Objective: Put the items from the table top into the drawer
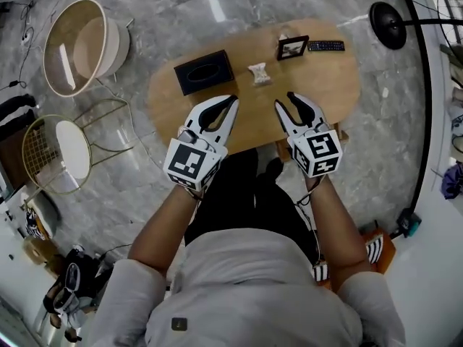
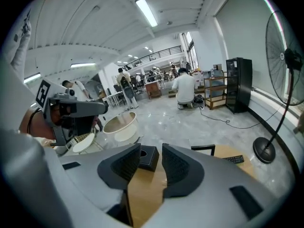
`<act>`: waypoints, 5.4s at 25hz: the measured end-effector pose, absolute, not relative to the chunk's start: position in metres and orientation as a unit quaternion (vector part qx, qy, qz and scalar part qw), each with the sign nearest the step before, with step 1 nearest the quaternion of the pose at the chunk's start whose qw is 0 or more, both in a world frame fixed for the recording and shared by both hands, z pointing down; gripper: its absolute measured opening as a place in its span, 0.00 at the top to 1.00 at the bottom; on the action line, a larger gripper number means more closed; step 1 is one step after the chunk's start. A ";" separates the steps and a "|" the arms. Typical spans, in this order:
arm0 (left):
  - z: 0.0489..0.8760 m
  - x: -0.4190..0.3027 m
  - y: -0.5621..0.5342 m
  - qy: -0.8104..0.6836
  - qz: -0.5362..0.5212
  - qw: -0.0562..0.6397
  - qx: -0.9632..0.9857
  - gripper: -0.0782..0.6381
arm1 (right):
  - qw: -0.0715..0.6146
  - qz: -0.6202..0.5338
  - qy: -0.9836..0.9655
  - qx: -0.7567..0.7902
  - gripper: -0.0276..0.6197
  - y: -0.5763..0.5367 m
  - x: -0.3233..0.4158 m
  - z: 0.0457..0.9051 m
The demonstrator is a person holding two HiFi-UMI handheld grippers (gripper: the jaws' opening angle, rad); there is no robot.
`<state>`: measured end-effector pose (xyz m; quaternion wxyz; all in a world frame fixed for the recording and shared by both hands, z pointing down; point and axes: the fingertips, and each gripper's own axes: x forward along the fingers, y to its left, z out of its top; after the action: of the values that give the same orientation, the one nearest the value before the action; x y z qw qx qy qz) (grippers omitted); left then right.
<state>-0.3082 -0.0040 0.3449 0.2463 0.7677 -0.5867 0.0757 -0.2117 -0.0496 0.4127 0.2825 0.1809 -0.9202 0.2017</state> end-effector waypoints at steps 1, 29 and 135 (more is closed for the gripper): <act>0.357 -0.311 -0.005 -0.586 0.079 0.252 0.766 0.88 | 0.287 0.207 -0.918 0.181 0.71 -0.052 -0.216 0.426; 0.567 -0.331 -0.033 -0.571 0.106 0.343 0.738 0.88 | 0.437 0.276 -0.832 0.204 0.54 -0.075 -0.252 0.744; 0.495 0.010 -0.006 -0.393 0.168 0.270 0.863 0.88 | 0.377 0.321 -0.790 0.362 0.54 0.021 0.103 0.642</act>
<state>0.0097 -0.0063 0.4948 0.2700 0.8628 -0.3931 0.1676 0.1029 0.0207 0.6424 0.3768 0.3615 -0.7901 0.3211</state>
